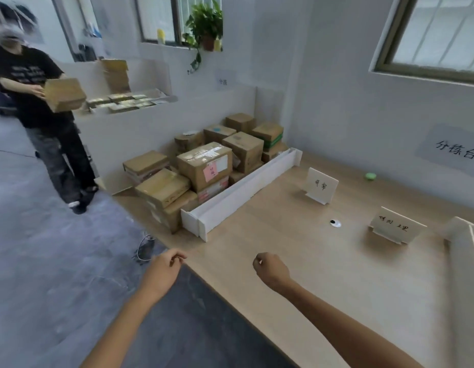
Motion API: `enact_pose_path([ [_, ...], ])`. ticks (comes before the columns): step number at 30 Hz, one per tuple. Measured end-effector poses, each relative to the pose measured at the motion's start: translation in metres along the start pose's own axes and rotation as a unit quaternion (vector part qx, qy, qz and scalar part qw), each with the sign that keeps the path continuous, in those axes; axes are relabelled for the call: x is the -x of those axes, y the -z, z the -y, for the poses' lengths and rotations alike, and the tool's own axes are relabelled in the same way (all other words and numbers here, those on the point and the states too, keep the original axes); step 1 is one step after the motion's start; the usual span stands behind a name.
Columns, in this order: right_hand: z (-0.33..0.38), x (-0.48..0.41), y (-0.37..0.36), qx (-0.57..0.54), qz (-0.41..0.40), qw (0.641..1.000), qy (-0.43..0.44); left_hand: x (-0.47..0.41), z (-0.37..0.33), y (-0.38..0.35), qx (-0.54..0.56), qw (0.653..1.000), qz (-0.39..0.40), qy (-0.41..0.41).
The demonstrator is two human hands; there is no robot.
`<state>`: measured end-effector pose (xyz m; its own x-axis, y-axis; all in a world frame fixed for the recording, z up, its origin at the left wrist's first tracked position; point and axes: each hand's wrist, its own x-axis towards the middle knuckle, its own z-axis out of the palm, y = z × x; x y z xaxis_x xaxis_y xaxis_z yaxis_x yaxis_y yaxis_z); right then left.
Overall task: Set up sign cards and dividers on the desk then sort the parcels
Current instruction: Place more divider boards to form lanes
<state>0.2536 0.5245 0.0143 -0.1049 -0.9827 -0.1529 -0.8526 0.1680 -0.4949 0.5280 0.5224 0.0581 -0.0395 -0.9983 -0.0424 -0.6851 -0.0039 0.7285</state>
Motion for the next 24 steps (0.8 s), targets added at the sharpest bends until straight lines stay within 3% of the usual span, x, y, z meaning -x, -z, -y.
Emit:
enact_pose_path([
  [9,0.064,-0.123,-0.035,-0.017,0.028,0.999,-0.007,-0.089,0.017,0.042,-0.013,1.000,-0.018,0.006],
  [24,0.108,-0.351,-0.060,-0.140,0.069,0.969,-0.192,-0.312,0.004,0.018,-0.085,0.993,0.079,-0.029],
])
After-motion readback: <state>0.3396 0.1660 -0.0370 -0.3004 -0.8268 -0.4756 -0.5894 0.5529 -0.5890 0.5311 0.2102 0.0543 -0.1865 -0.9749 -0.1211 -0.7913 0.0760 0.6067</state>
